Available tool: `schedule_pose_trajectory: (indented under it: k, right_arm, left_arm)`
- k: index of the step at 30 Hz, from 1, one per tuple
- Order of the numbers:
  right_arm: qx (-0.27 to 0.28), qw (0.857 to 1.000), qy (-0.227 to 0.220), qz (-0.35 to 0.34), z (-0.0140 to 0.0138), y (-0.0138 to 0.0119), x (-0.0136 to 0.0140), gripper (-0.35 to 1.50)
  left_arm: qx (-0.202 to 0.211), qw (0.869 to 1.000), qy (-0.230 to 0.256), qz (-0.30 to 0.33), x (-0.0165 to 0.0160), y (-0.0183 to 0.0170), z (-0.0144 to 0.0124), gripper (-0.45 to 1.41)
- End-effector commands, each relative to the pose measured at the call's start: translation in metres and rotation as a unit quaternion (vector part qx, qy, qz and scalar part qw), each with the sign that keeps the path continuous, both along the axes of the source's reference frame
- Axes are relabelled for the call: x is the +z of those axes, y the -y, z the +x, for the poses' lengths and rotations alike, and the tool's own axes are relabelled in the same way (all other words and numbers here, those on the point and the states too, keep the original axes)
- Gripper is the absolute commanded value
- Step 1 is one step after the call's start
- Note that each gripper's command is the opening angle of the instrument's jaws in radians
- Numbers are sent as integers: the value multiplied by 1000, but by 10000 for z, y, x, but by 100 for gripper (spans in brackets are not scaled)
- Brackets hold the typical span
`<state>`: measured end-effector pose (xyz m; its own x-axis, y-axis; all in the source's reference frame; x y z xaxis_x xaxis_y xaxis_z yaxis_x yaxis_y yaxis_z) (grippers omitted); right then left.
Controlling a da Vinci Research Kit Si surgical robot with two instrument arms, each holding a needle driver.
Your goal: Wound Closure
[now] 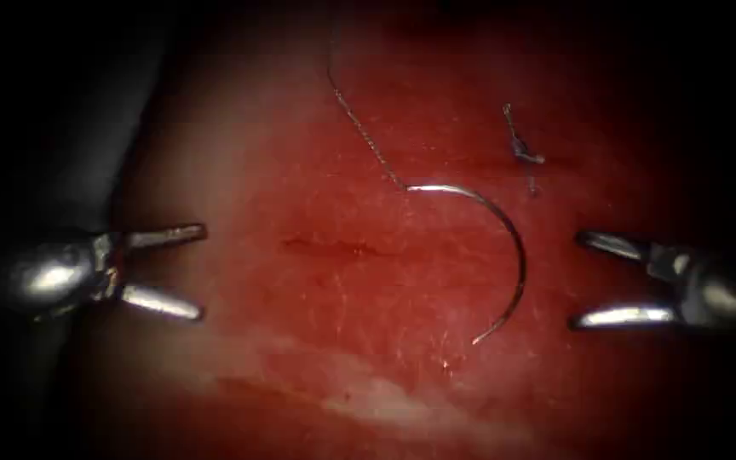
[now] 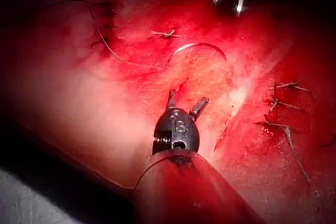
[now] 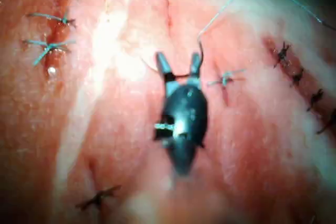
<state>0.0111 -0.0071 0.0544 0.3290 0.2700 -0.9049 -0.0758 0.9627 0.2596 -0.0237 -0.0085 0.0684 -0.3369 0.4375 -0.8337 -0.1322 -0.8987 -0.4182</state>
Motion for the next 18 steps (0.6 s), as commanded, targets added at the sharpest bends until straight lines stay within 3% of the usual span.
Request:
schedule_pose_trajectory:
  k: [1, 12, 18]
  right_arm:
    - [0, 1000, 0, 0, 7, 2, 5, 37]
    - [5, 1000, -1, 3, 11, 0, -4, 39]
    - [8, 1000, 3, 3, 8, -1, -8, 39]
  left_arm:
    - [0, 1000, 0, 0, 6, 1, -6, 72]
    - [-12, 1000, -9, -1, 1, 5, -16, 69]
    - [-41, 997, -72, 2, -14, 18, -47, 64]
